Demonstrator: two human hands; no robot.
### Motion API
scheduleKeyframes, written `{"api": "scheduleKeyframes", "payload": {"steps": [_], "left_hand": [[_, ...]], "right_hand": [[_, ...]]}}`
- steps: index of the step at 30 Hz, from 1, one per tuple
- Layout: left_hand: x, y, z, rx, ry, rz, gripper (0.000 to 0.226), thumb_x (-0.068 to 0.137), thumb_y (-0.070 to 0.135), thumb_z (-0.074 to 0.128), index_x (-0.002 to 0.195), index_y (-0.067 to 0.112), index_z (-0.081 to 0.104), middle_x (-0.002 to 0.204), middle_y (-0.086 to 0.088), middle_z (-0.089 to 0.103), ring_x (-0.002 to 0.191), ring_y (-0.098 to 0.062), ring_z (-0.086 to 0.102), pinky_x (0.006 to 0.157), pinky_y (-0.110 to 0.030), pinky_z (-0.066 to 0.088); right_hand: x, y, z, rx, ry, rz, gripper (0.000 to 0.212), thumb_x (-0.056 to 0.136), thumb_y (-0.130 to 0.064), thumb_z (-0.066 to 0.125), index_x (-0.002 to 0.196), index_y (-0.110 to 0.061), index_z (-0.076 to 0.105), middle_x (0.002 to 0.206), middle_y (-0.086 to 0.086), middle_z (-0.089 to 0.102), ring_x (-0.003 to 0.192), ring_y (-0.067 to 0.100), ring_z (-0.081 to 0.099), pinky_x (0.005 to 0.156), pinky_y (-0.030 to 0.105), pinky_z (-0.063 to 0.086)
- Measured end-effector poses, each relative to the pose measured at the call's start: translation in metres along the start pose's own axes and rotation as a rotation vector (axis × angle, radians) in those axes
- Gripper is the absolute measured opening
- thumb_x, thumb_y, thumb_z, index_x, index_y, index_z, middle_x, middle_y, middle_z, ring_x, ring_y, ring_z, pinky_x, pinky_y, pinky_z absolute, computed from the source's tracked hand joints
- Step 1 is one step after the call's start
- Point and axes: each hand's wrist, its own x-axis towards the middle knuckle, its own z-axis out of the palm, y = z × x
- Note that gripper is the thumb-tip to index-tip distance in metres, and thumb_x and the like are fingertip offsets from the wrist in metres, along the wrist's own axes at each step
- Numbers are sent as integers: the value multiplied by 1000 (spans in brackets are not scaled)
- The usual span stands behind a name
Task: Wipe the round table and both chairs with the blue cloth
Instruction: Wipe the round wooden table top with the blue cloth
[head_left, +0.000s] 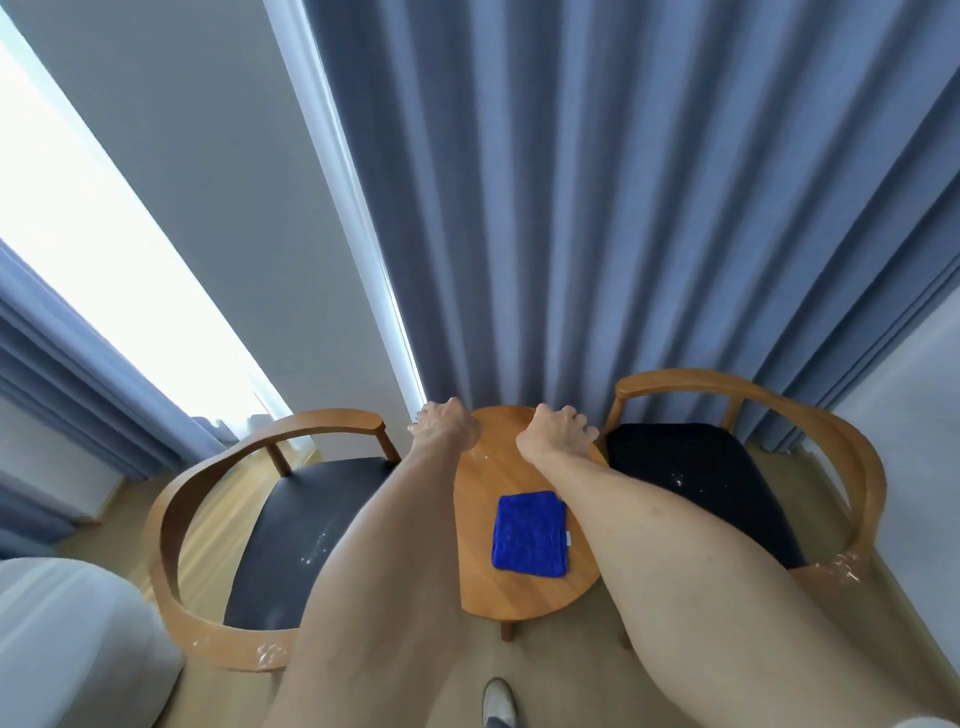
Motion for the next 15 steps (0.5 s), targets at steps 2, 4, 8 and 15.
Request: {"api": "scheduleKeyframes", "payload": {"steps": [2, 4, 8, 15], "left_hand": [[39, 9, -1, -4, 9, 32, 28, 95, 23, 42, 119, 14, 55, 122, -13, 53, 110, -33, 54, 98, -50, 46], [74, 18, -1, -14, 15, 72, 28, 97, 26, 41, 117, 12, 56, 119, -13, 54, 108, -33, 54, 98, -50, 46], [130, 24, 19, 4, -17, 69, 27, 95, 24, 43, 116, 14, 56, 114, -11, 56, 102, -31, 57, 93, -49, 50], [199, 18, 58, 37, -122, 2, 40, 92, 19, 42, 131, 16, 50, 127, -14, 51, 116, -34, 52, 100, -50, 44]], "right_hand": [[33, -11, 2, 4, 20, 22, 39, 92, -28, 52, 130, -21, 53, 133, 14, 50, 123, 33, 45, 105, 48, 35], [62, -21, 6, 5, 18, 32, 38, 93, -29, 52, 130, -21, 53, 132, 14, 51, 123, 33, 45, 104, 47, 35], [107, -36, 24, -11, -26, 43, 42, 92, -31, 53, 133, -20, 52, 135, 15, 50, 125, 34, 44, 104, 48, 36], [177, -38, 66, -4, -141, 75, 33, 89, -25, 56, 122, -20, 58, 134, 17, 50, 127, 35, 43, 105, 49, 33]]}}
